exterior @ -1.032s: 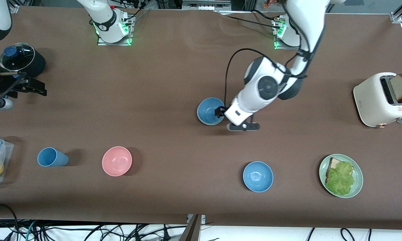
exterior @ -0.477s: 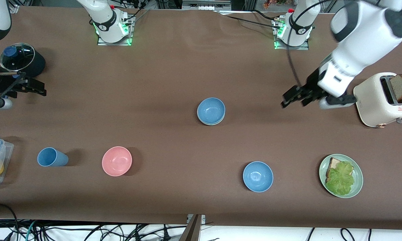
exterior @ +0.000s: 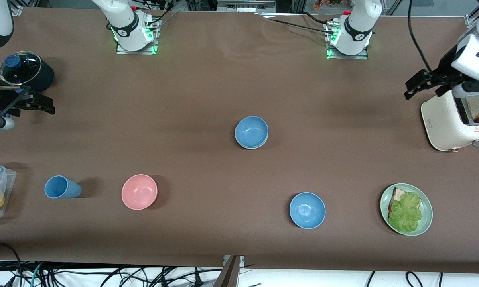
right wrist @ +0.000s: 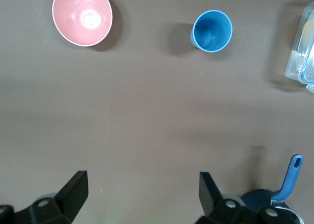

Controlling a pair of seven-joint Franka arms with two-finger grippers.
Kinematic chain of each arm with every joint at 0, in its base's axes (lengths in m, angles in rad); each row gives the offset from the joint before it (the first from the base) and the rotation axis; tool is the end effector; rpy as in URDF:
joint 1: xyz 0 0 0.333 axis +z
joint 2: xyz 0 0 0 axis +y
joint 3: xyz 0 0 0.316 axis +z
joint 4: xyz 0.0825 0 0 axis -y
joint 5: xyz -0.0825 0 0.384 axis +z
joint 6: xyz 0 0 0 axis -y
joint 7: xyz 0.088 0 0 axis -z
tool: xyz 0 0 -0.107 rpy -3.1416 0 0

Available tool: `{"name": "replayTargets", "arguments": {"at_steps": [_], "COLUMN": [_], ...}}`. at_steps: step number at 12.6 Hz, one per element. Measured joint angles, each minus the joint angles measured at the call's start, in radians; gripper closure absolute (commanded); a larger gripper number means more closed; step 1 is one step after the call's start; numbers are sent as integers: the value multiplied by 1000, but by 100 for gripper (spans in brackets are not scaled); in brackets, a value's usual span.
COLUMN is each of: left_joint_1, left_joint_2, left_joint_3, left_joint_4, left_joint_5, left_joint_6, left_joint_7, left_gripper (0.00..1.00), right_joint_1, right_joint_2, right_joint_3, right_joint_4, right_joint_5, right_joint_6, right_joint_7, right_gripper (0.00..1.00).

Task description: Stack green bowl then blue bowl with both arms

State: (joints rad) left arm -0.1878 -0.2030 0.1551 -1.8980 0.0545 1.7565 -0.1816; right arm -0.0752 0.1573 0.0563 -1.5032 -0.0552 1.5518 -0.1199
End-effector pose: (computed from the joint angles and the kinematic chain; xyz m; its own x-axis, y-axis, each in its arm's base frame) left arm 0.5035 -0.0052 0.5907 0.9886 0.1371 0.0623 0.1381 -0.9903 -0.0119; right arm 0.5964 -0.0197 0.5643 0.9886 0.1000 -0.1130 0.1044 -0.9940 0.0329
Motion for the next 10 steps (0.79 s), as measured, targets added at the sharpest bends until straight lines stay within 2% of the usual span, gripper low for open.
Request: {"name": "replayTargets", "arguments": {"at_steps": [10], "left_joint_1": [-3], "left_joint_2": [66], "left_joint_3": [0], "left_joint_4": [47], "left_joint_5": [-15], "left_joint_6": [-60], "left_joint_7": [-1], "left_gripper": [0], "right_joint_1": [0], "right_joint_2": [0], "right_joint_3": [0], "right_joint_4": [0], "right_joint_5": [0], "right_joint_6": [0], "right_joint_7": [0], "right_gripper": [0]}}
